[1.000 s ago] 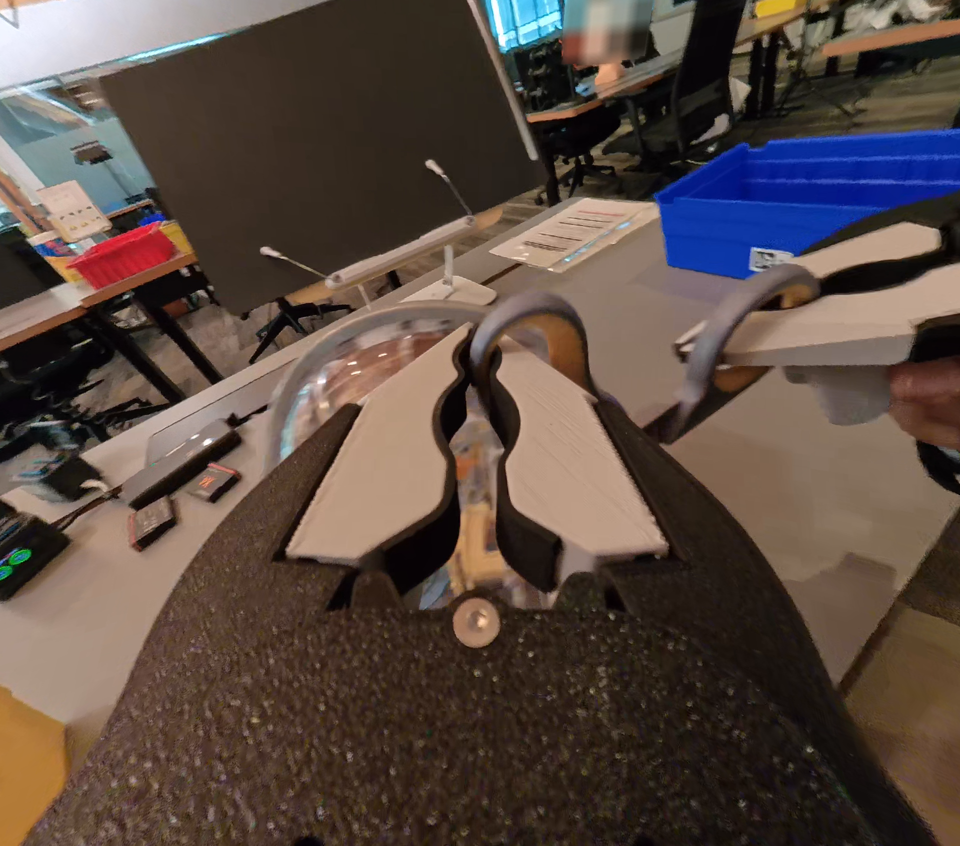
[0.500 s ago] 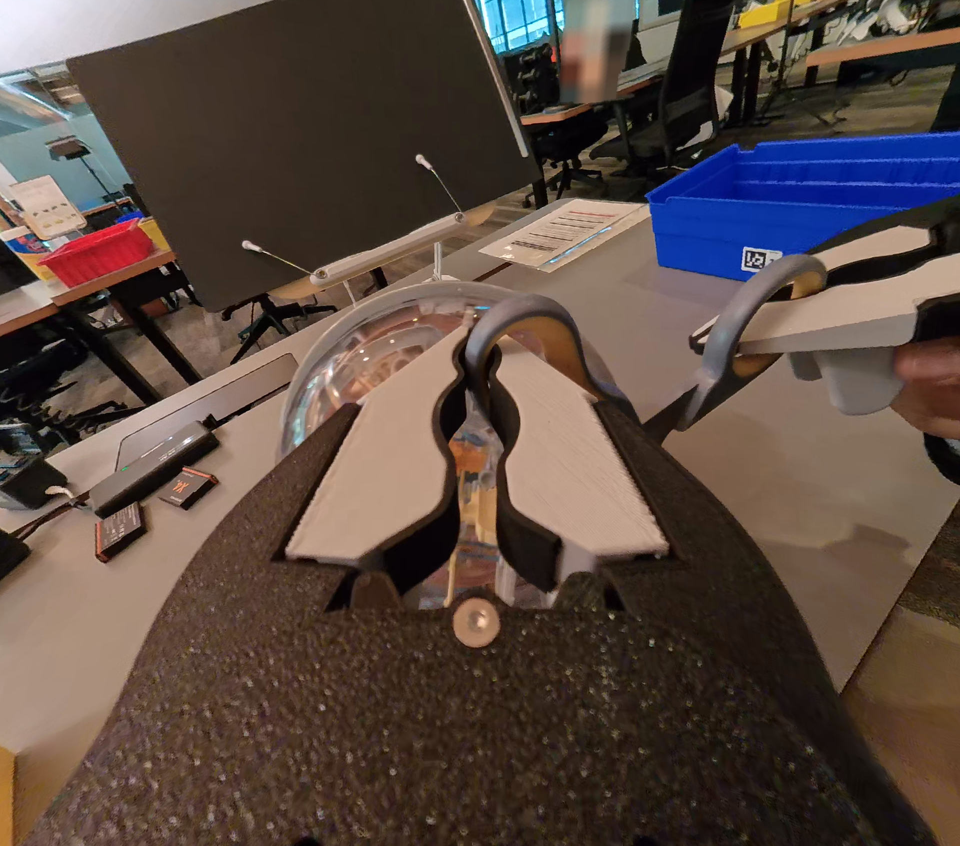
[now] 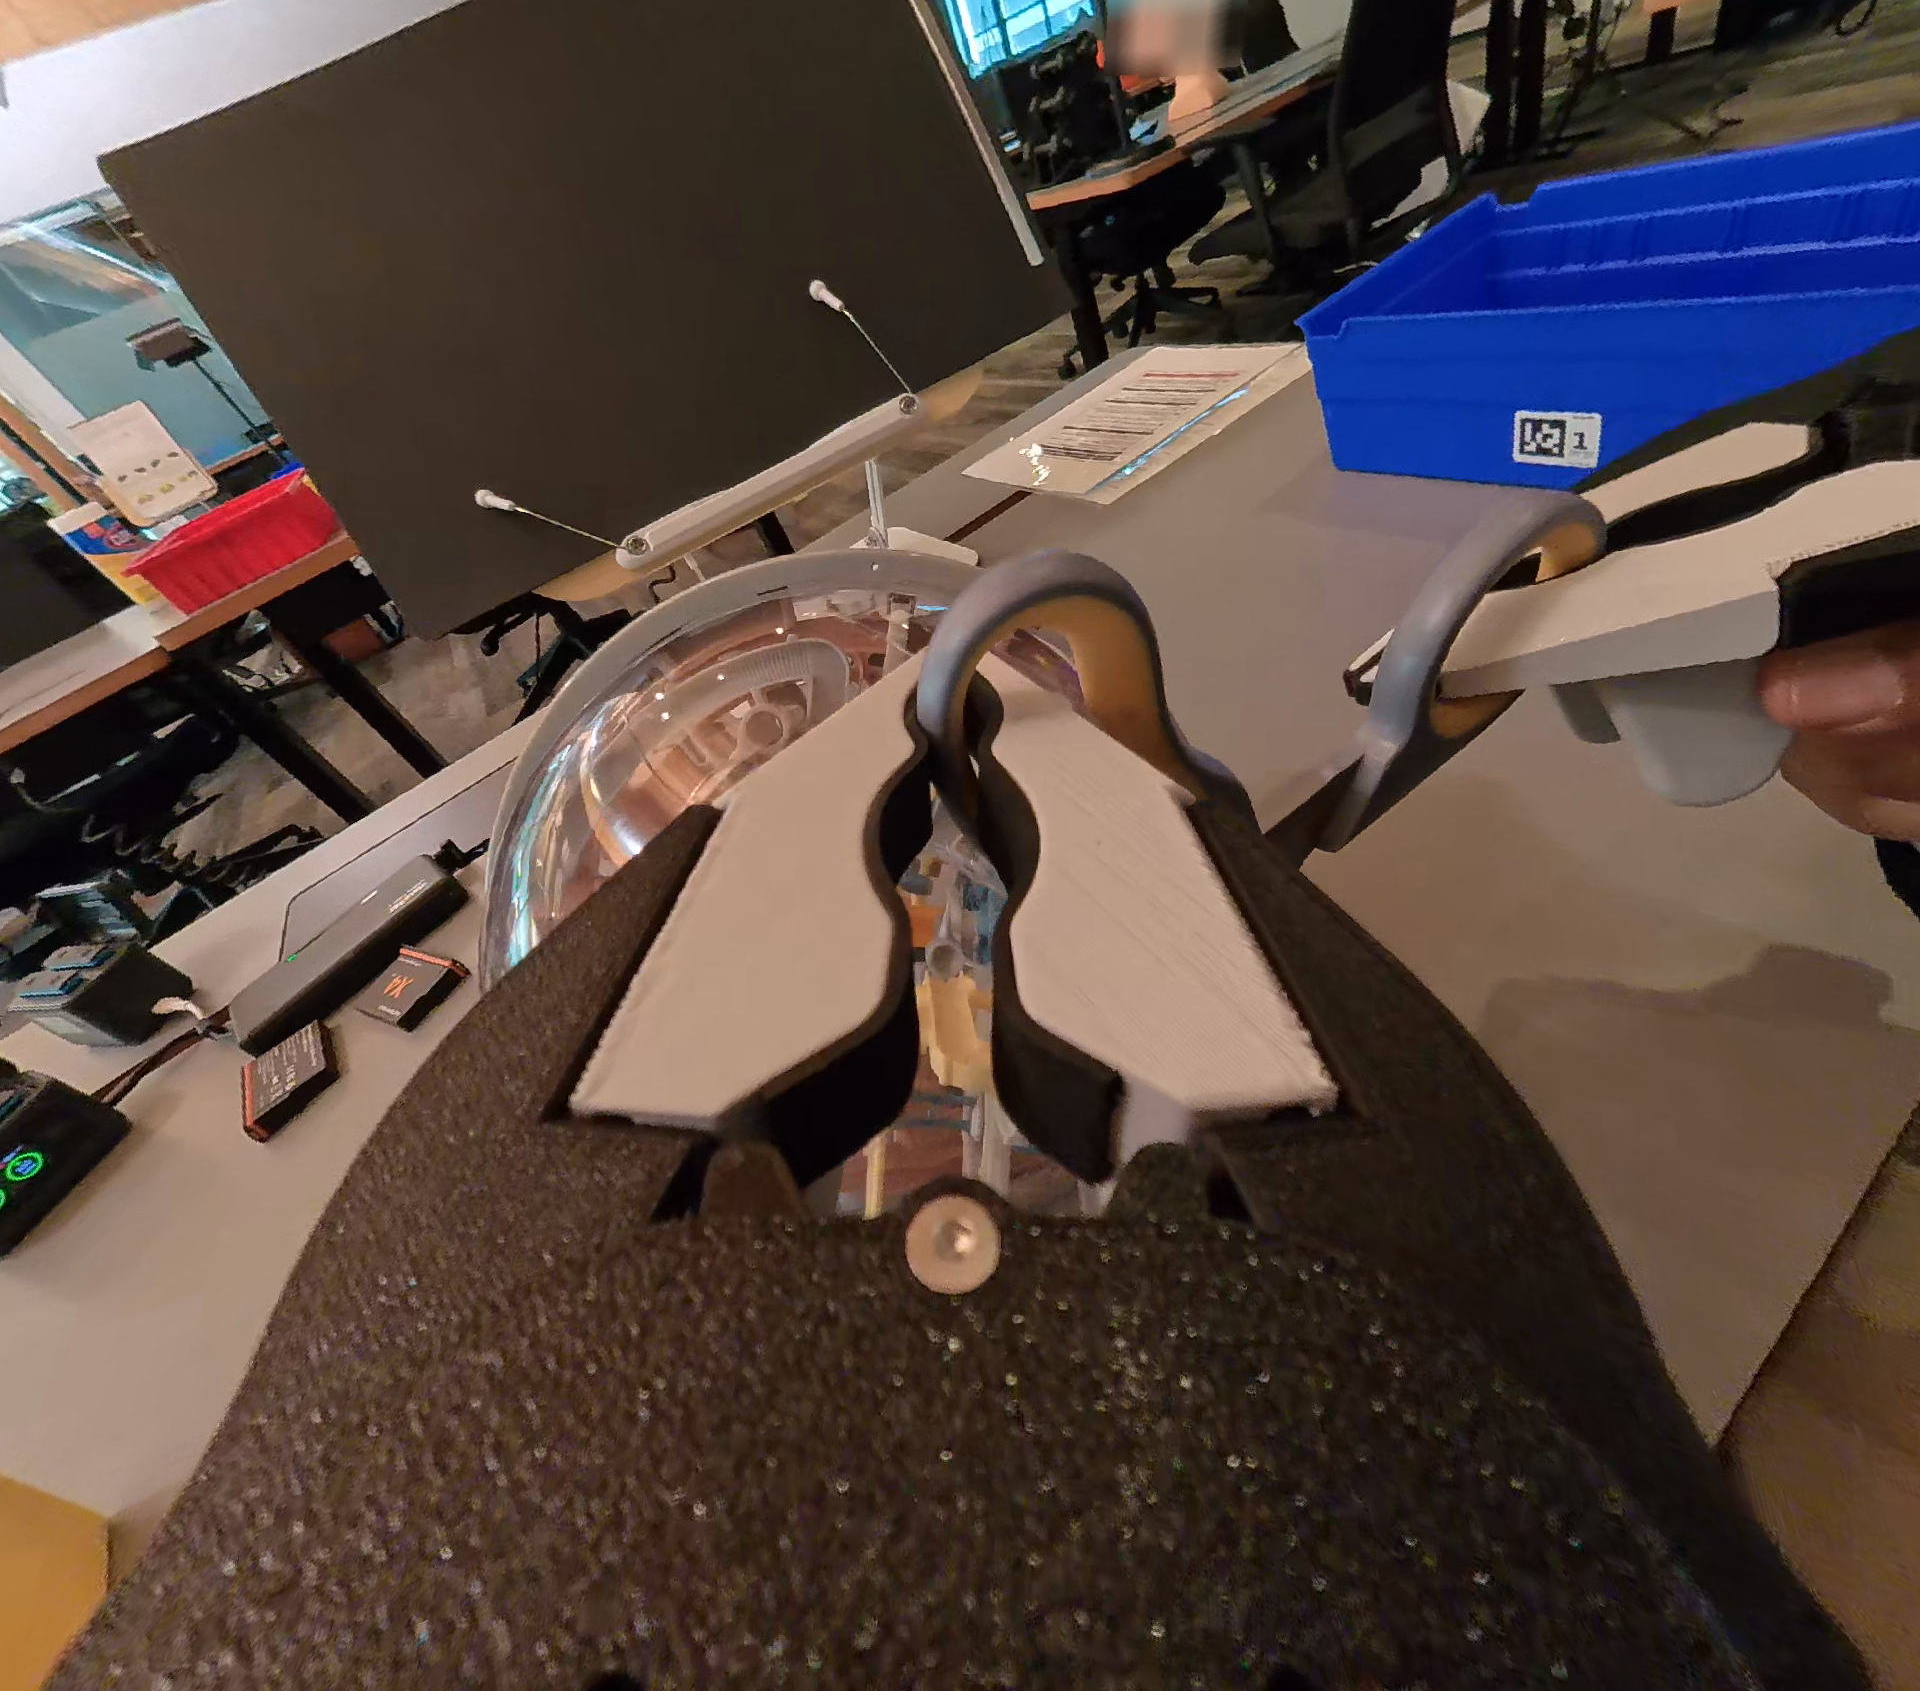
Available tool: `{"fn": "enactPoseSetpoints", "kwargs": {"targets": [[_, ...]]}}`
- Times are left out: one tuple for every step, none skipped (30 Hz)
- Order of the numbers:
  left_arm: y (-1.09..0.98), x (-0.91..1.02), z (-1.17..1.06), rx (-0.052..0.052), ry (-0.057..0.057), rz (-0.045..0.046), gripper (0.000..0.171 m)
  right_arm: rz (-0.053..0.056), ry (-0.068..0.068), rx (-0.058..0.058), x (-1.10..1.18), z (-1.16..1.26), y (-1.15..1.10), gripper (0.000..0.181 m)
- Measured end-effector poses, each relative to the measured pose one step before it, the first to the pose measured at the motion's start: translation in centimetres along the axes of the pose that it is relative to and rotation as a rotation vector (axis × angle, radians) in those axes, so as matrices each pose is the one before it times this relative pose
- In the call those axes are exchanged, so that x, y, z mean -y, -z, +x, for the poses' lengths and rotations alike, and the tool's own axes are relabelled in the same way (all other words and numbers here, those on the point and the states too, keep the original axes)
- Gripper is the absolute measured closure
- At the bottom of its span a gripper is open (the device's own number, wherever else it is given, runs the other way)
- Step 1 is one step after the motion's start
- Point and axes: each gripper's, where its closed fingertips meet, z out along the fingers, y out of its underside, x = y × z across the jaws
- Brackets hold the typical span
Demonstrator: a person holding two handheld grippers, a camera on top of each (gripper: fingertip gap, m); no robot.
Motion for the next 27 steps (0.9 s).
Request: {"fn": "enactPoseSetpoints", "kwargs": {"targets": [[-0.025,-0.1,0.05,-0.0041,0.0011,-0.00404,0.171,0.0013,-0.0015,0.002,-0.044,0.064,0.012,0.181],[-0.021,-0.071,0.056,-0.003,0.0007,-0.00256,0.171,0.0011,-0.0031,0.0016,-0.036,0.062,0.006,0.181],[-0.031,-0.042,0.037,-0.0007,-0.0005,-0.00101,0.171,0.0023,-0.0043,0.0019,-0.046,0.06,-0.013,0.181],[-0.037,-0.049,0.03,0.0004,-0.0018,-0.00203,0.171,0.0017,-0.0047,0.0026,-0.069,0.073,-0.008,0.181],[-0.035,-0.045,0.029,0.0014,-0.0047,-0.00266,0.171,0.002,-0.0058,0.0031,-0.067,0.088,-0.018,0.181],[-0.012,-0.035,0.048,0.001,-0.0056,-0.00152,0.171,0.0028,-0.0083,0.003,-0.055,0.126,0.007,0.181],[-0.011,-0.018,0.052,0.0005,-0.0037,0.00021,0.171,0.0033,-0.0103,0.0025,-0.03,0.148,0.012,0.181],[-0.014,-0.031,0.067,0.0002,-0.0029,0.00143,0.171,0.0034,-0.0095,0.0012,-0.05,0.158,0.022,0.181],[-0.019,-0.035,0.053,0.0006,-0.0013,0.00084,0.171,0.0053,-0.006,-0.0015,-0.023,0.176,0.007,0.181],[-0.02,-0.019,0.048,0.0001,-0.0008,0.0017,0.171,0.0054,-0.0032,-0.0009,-0.035,0.128,-0.006,0.181],[-0.009,-0.001,0.04,0.0011,-0.0017,0.00278,0.171,0.0051,-0.0034,0.0017,-0.042,0.07,-0.049,0.181],[-0.005,-0.014,-0.03,0.0042,-0.0038,0.00055,0.171,0.0042,-0.0035,0.0026,-0.052,0.021,-0.062,0.181],[0.002,-0.028,-0.054,0.0045,-0.0051,-0.00099,0.171,0.0031,-0.0018,0.0026,-0.056,-0.038,-0.079,0.181],[0.007,-0.035,-0.07,0.0038,-0.0036,-0.00119,0.171,0.0016,0.0023,0.0026,-0.058,-0.059,-0.093,0.181],[0.02,-0.034,-0.082,0.0024,-0.0015,-0.00126,0.171,0.0024,0.0034,-0.0002,-0.033,-0.034,-0.086,0.181],[0.024,-0.028,-0.082,0.0013,0.0004,-0.00075,0.171,0.0053,0.0017,0.0005,0.047,-0.061,-0.055,0.181],[0.041,-0.005,-0.056,0.0,0.0023,0.00123,0.171,0.0033,0.0011,0.0019,0.042,-0.073,-0.031,0.181],[0.034,-0.018,-0.039,-0.0003,0.0011,0.00041,0.171,0.0004,0.0012,0.0017,0.003,-0.065,-0.019,0.181],[0.039,-0.006,-0.029,-0.0003,0.0002,0.00001,0.171,-0.0003,0.0011,0.0011,-0.003,-0.044,-0.018,0.181],[0.026,-0.007,-0.024,0.0005,-0.0005,0.00002,0.171,0.0002,0.0015,0.0004,0.01,-0.043,-0.004,0.181],[0.02,-0.007,-0.023,0.001,0.0,0.00071,0.171,-0.0003,0.0012,0.0003,0.015,-0.041,-0.009,0.181],[0.021,0.003,-0.023,0.0007,-0.0001,0.00074,0.171,-0.0005,0.0017,0.0006,-0.002,-0.057,-0.018,0.181],[0.028,0.0,-0.039,0.0005,-0.0002,0.00024,0.171,-0.0001,0.0034,0.0002,0.006,-0.071,-0.027,0.181],[0.035,0.0,-0.029,0.0004,-0.0003,0.00004,0.171,0.0,0.0052,-0.0008,0.032,-0.074,-0.03,0.181],[0.033,0.014,-0.04,0.0008,-0.0004,0.00038,0.171,-0.001,0.0061,-0.0017,0.023,-0.079,-0.024,0.181],[0.05,0.01,-0.035,0.0014,-0.0008,0.00055,0.171,-0.0018,0.0067,-0.002,0.02,-0.081,-0.023,0.181],[0.04,0.027,-0.037,0.0014,-0.0012,0.00089,0.171,-0.0018,0.0071,-0.0014,0.02,-0.095,-0.028,0.181]]}}
